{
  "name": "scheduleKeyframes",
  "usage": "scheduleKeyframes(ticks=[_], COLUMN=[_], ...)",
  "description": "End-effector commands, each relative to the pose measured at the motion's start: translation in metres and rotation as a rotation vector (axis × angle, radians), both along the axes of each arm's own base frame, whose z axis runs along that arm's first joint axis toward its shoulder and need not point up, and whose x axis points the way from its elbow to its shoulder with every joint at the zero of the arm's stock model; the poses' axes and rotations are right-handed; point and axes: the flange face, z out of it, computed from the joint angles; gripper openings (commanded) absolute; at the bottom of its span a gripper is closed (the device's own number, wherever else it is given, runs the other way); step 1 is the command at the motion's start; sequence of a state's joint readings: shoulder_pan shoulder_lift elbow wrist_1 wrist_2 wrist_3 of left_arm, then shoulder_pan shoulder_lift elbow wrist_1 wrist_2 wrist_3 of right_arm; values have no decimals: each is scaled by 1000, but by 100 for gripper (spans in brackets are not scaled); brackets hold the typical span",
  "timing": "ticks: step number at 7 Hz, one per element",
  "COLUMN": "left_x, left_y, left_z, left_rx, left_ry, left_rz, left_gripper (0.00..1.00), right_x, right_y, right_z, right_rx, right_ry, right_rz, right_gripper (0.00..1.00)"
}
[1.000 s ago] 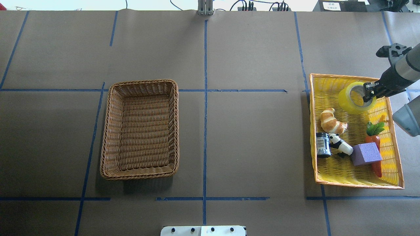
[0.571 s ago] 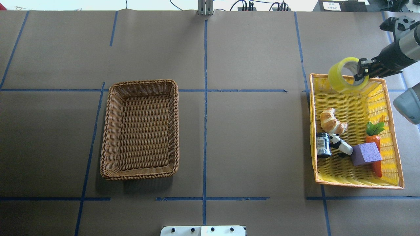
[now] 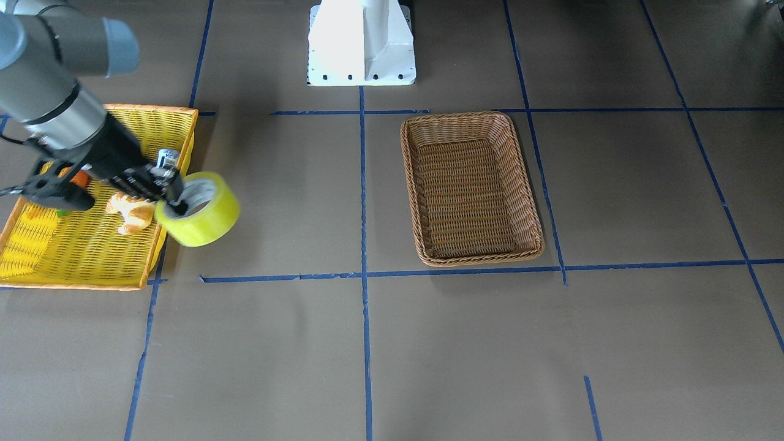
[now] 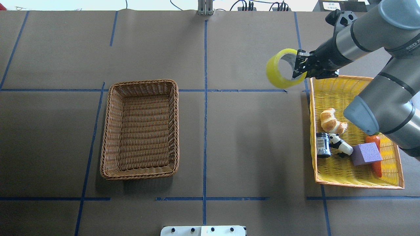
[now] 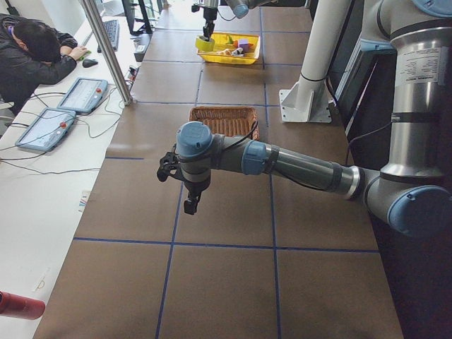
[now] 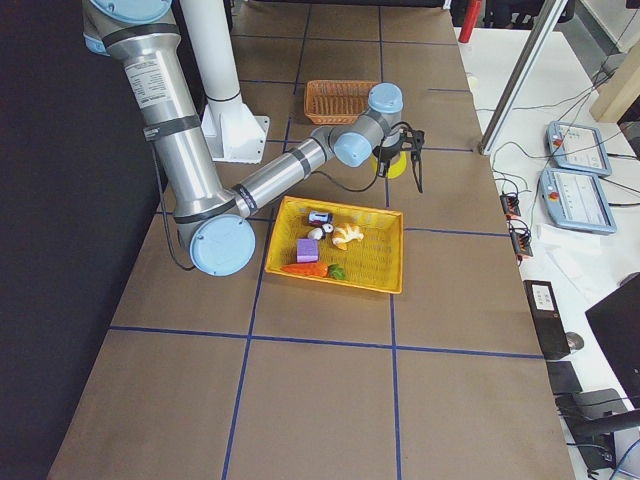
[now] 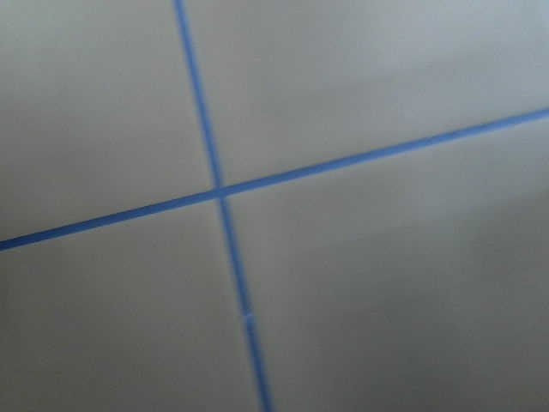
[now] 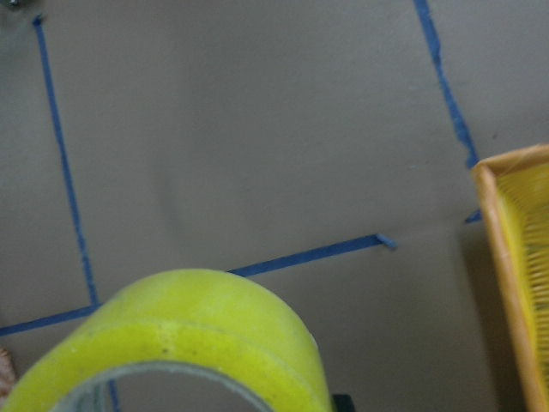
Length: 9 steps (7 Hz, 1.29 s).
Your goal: Move tape to another basket
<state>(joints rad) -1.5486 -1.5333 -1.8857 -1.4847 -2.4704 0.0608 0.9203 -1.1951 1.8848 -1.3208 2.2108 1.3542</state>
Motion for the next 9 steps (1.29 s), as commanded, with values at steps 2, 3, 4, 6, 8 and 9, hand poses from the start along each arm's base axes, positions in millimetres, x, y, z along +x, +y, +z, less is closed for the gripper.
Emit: scheduleKeyframes(ticks=[2,3,4,6,8,9], left_x=[90,135,182,259,291,291], left_y=[-1,9,21,31,57,74], left_z=[-59,-79,-100,-167,-204,-218], left_rx=[-31,-67,-111,-229,-324,-394], left_ry=[184,254,340,492,694,837], left_rz=[-57,-61,-55,-91,-142,-150], left_gripper=[100,100,100,97,97,97], right_x=[-8,-10,-16,-23,-20,-23], right_y=[52,61,75,95,113,125], right_z=[-71,-74,-77,-91,-105,-110], right_rx=[-47,-49,-34,-47,-64,-56], right_ry=[-206,-299,-379,-498,-667,-732], right_rz=[67,106,102,88,80,62], right_gripper=[0,0,0,0,0,0])
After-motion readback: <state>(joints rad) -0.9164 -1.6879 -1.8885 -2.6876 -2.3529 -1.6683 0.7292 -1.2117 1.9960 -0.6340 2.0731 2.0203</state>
